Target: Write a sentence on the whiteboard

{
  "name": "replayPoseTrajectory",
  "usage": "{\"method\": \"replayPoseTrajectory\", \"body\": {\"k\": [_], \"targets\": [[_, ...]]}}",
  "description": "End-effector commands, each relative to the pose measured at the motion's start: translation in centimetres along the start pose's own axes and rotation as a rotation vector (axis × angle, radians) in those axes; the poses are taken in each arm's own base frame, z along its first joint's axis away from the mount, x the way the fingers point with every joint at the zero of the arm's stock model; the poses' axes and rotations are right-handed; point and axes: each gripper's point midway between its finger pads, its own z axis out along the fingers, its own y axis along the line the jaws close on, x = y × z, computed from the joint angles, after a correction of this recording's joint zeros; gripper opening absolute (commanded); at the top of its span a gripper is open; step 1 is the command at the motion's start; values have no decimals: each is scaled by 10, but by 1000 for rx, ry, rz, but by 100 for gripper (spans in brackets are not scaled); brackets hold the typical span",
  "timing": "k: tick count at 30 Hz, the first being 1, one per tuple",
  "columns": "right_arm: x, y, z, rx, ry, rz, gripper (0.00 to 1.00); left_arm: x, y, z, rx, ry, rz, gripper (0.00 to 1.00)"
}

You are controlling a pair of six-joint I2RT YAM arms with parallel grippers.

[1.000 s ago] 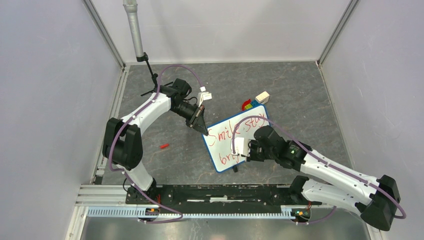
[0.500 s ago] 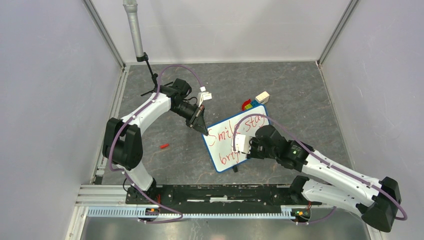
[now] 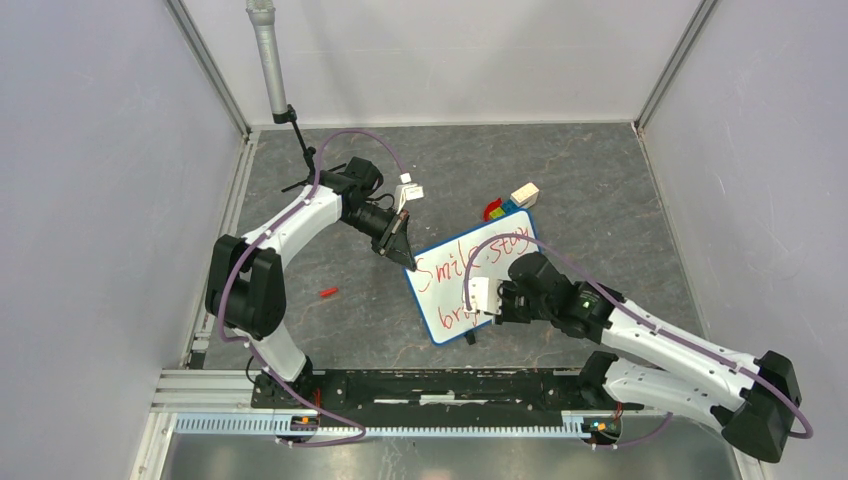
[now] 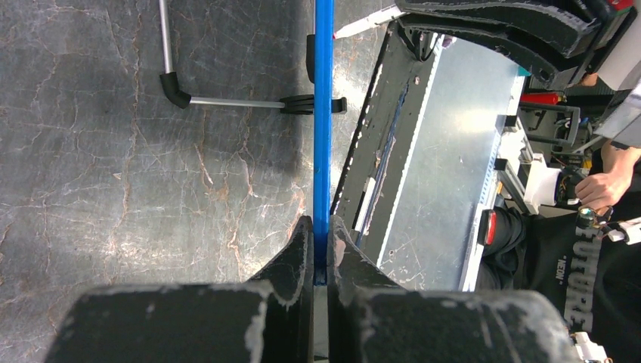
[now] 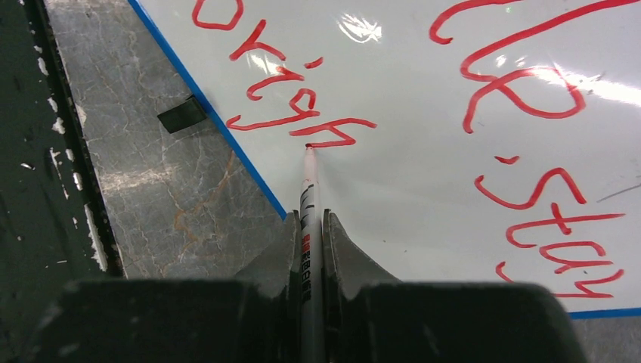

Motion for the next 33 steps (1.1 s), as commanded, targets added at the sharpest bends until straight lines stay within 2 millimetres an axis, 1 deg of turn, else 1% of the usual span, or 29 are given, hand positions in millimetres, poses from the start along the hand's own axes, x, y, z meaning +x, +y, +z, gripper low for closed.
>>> {"method": "replayPoseTrajectory", "body": {"k": [1,3,9,12,16,25,33], "targets": [[10,8,4,-48,41,-25,0,-10,1,1,7,-18,52,2],[5,5,1,-38,25,-22,0,-10,1,1,7,-17,50,2],[-24,-12,-18,42,-93,-18,0,-11,0,1,10,-19,52,2],[-29,-19,-23,73,-107,-7,0,-11,-1,0,9,-20,52,2],[-24,-28,-21,121,-78,3,0,-11,-2,0,9,-22,55,2],[-19,-28,-12,121,-51,7,0,-10,-2,-1,7,-22,55,2],[0,-38,-19,186,36,4,0,-10,-1,0,7,-21,55,2]]}}
